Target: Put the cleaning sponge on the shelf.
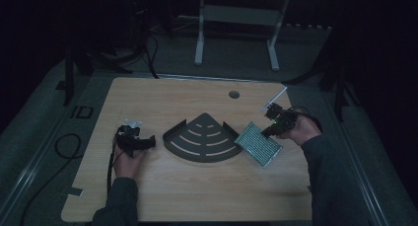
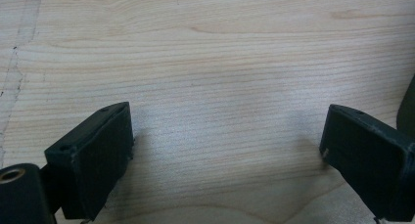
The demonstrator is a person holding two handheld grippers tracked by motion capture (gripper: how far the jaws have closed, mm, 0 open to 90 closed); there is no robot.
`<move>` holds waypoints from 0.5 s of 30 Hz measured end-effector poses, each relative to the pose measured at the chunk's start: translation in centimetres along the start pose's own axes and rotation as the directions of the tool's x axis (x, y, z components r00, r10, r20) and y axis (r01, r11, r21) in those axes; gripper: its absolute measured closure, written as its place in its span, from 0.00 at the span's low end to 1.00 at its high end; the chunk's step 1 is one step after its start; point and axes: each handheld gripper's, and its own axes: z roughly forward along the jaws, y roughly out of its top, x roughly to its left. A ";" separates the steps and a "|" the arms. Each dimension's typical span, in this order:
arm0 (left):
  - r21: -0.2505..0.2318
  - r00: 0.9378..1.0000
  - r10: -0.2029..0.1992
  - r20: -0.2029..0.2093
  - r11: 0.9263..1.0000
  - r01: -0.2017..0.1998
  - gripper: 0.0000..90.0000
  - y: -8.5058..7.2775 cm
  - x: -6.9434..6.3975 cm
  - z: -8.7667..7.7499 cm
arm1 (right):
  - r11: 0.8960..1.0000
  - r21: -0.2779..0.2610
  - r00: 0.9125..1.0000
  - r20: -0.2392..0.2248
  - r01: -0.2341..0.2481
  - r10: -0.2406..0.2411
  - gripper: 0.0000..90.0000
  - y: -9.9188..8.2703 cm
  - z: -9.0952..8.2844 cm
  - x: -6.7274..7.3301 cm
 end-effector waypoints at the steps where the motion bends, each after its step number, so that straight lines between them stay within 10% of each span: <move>1: 0.000 1.000 0.000 0.000 1.000 0.000 0.07 0.0 0.0 0.0 | 1.000 -0.002 1.000 -0.002 -0.002 0.002 1.00 0.2 0.0 0.0; 15: 0.001 1.000 0.000 0.001 1.000 0.000 0.07 0.0 0.0 0.0 | 1.000 -0.003 1.000 -0.003 0.011 -0.011 1.00 2.6 0.0 0.4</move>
